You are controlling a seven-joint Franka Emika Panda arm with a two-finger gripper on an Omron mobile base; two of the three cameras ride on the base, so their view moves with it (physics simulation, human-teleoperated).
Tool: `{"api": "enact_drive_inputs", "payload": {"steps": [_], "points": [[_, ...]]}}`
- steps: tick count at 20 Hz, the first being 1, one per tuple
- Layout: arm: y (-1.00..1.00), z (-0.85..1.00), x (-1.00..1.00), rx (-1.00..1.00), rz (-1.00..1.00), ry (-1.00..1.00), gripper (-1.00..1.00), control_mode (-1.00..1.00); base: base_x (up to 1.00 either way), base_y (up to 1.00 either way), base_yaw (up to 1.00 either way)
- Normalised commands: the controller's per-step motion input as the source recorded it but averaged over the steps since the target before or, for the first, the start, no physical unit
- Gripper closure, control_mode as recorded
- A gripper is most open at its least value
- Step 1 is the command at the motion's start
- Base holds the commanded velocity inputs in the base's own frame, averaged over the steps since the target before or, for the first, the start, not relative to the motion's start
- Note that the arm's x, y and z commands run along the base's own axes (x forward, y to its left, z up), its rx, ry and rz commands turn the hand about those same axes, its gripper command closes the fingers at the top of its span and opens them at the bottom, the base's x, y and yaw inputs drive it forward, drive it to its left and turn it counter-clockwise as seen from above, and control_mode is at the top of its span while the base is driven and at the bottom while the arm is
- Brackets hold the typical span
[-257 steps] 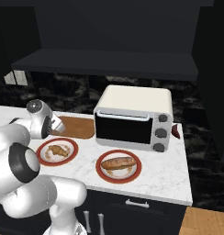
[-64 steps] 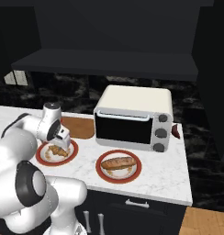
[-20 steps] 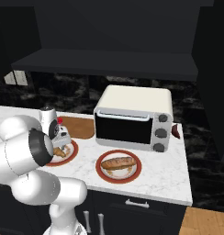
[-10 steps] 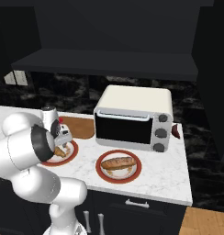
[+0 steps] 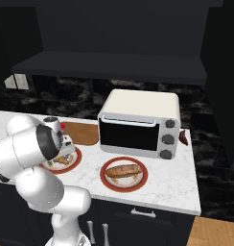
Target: From the different types of pastries on the counter, select a croissant and place it on the cutting board. Then retrieve a jar of jam from the cabinet and place it alongside the croissant on the cutting board.
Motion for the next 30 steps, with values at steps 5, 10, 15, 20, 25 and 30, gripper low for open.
{"api": "enact_drive_inputs", "payload": {"steps": [5, 10, 15, 20, 25, 30], "points": [[0.14, -0.11, 0.00, 0.00, 0.00, 0.00, 1.00, -1.00, 0.00, 0.00, 0.00], [0.00, 0.50, 0.00, 0.00, 0.03, -0.01, 1.00, -1.00, 0.00, 0.00, 0.00], [-0.04, 1.00, 0.00, 0.00, 0.05, -0.02, 1.00, -1.00, 0.00, 0.00, 0.00], [-0.23, 0.09, 0.38, 0.00, 0.00, 0.02, 1.00, -1.00, 0.00, 0.00, 0.00], [-0.51, 0.31, 0.75, 0.00, 0.00, 0.00, 1.00, -1.00, 0.00, 0.00, 0.00], [-0.03, 0.10, 0.20, 0.00, 0.00, 0.00, 1.00, -1.00, 0.00, 0.00, 0.00]]}}
